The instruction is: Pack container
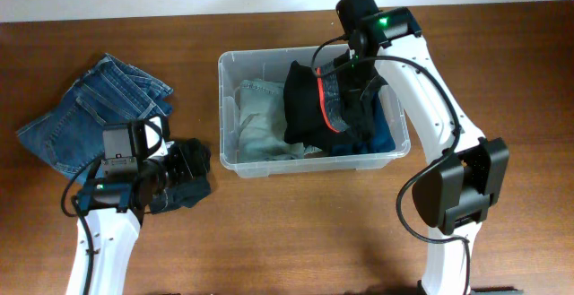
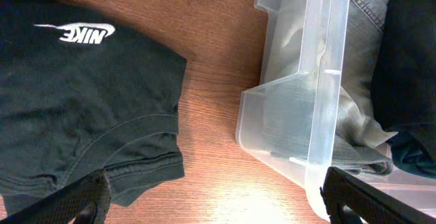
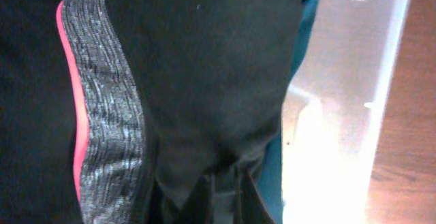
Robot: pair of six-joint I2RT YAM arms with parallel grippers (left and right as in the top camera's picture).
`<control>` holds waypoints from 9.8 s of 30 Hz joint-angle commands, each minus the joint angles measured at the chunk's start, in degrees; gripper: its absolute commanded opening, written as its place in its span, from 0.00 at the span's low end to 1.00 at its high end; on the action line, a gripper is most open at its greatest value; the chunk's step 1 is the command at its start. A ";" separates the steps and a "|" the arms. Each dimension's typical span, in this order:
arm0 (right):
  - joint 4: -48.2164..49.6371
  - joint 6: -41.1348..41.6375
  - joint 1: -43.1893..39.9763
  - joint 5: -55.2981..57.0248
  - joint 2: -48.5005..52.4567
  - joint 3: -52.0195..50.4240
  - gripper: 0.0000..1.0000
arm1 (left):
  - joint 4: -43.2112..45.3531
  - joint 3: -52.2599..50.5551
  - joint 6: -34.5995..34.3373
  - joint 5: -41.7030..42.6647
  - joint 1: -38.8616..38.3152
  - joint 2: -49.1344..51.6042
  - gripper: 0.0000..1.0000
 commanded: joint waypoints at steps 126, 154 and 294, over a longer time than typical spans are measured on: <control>4.33 0.15 -3.15 -9.51 -4.37 8.98 0.17 | 0.11 0.24 0.92 -0.37 -0.20 -0.09 0.99; -6.95 0.17 -18.91 -0.98 -11.21 21.70 0.98 | 0.11 0.24 0.92 -0.37 -0.20 -0.09 0.99; -6.97 0.17 -18.91 -0.98 -11.21 21.70 0.98 | -28.46 62.93 -4.26 -21.97 -27.78 43.47 0.09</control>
